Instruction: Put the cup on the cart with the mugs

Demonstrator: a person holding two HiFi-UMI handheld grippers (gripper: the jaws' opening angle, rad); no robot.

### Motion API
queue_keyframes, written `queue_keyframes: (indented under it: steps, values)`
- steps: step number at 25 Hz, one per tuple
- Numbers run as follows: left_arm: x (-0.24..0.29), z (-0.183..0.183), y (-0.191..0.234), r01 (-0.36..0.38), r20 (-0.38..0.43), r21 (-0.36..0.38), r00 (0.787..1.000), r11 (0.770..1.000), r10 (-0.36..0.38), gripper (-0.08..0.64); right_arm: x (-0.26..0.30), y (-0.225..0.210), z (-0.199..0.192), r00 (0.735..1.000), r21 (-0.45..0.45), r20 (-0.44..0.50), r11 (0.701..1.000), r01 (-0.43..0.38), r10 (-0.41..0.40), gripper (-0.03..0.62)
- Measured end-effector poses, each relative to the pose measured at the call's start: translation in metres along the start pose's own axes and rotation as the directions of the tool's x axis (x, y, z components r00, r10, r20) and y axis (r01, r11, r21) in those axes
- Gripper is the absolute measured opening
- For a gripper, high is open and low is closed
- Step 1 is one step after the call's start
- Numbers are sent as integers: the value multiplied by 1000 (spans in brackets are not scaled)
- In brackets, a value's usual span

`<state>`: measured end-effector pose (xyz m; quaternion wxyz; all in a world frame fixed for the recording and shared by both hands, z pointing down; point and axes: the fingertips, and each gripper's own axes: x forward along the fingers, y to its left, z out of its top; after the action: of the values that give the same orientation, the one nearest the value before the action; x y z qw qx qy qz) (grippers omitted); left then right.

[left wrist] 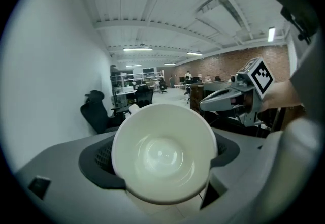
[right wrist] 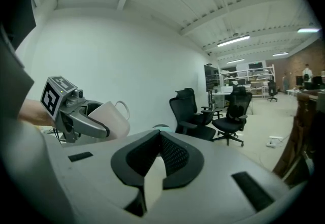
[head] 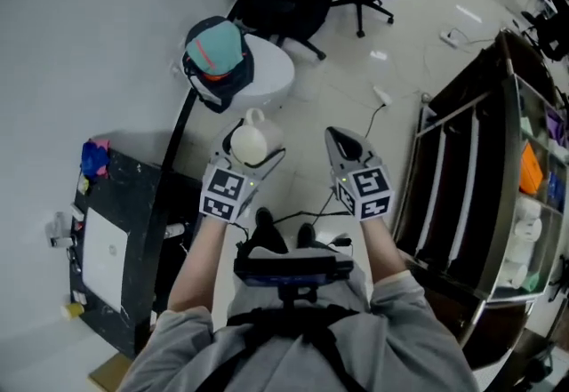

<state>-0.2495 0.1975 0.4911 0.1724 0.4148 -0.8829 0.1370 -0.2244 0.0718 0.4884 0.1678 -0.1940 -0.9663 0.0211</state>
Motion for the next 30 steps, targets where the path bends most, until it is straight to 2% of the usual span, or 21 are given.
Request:
queue_keyframes:
  steps: [3, 7, 10, 14, 18, 20, 26, 30]
  values:
    - [33, 26, -37, 121, 8, 62, 993, 991, -122, 456, -32, -38, -4, 993, 42, 13, 993, 114, -115, 2]
    - [77, 56, -82, 253, 13, 131, 966, 959, -257, 456, -72, -89, -8, 967, 88, 26, 964, 251, -254, 2]
    - [112, 73, -121, 367, 2, 179, 928, 913, -373, 456, -107, -127, -17, 927, 134, 18, 920, 369, -375, 2]
    - [154, 94, -163, 486, -19, 234, 868, 842, -496, 456, -144, -170, -28, 857, 194, 4, 842, 504, -515, 2]
    - [185, 115, -201, 579, -37, 285, 803, 764, -595, 456, -175, -204, -35, 788, 220, -4, 768, 601, -616, 2]
    - [199, 125, -220, 623, -46, 313, 764, 717, -643, 456, -190, -216, -37, 749, 240, -11, 725, 645, -662, 2]
    - [225, 155, -278, 745, -74, 373, 618, 553, -783, 456, -240, -243, -42, 601, 275, -38, 570, 774, -798, 2]
    - [230, 168, -313, 798, -100, 410, 521, 442, -848, 456, -270, -247, -46, 508, 294, -51, 473, 831, -860, 2]
